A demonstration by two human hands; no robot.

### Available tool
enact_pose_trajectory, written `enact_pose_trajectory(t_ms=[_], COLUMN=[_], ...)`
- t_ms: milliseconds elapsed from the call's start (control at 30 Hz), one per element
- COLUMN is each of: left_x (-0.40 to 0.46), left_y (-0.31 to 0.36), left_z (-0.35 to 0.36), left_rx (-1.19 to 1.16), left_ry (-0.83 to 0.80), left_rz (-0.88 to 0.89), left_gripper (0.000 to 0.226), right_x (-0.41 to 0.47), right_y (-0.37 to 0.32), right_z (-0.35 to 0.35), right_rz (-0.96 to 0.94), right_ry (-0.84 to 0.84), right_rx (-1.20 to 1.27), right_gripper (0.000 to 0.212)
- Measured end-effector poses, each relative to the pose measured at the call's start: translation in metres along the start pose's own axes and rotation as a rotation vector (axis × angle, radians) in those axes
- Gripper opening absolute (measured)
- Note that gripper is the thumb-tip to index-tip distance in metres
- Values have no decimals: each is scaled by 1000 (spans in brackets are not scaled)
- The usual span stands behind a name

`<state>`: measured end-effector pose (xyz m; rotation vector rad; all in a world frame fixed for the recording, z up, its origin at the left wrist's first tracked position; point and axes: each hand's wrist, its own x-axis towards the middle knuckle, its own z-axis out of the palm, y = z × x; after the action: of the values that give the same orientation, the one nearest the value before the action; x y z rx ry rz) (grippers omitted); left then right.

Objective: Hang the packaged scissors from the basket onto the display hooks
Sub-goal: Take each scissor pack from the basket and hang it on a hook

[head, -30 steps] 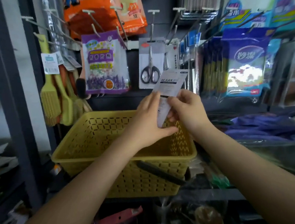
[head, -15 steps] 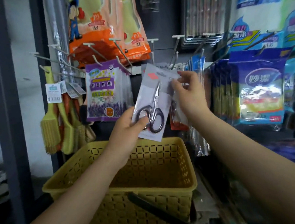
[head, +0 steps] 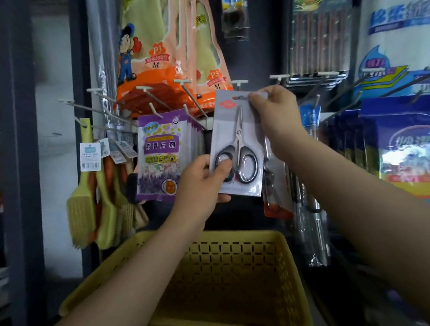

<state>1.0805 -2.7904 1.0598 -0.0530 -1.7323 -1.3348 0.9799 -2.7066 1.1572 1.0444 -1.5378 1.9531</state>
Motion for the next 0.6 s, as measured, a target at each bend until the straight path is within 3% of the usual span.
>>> enact_pose_trajectory(t_ms=[167, 300, 433, 533, 600], left_x=[6, 5, 8, 16, 20], left_y=[-5, -7, -11, -20, -30], left_z=[6, 6, 1, -5, -9], left_rx=[-52, -97, -163, -56, 120], left_ry=[36, 23, 36, 10, -21], left_rz=[-47, -37, -93, -114, -77], left_gripper=[15, 13, 29, 35, 38], right_x=[4, 14, 18, 12, 2], right_y=[7, 8, 8, 13, 24], right_z=[7, 9, 16, 19, 18], right_rz=[-47, -35, -19, -44, -48], right_ry=[58, 38, -23, -25, -22], right_rx=[-101, -236, -424, -553, -509], right_gripper=[8, 19, 7, 24, 36])
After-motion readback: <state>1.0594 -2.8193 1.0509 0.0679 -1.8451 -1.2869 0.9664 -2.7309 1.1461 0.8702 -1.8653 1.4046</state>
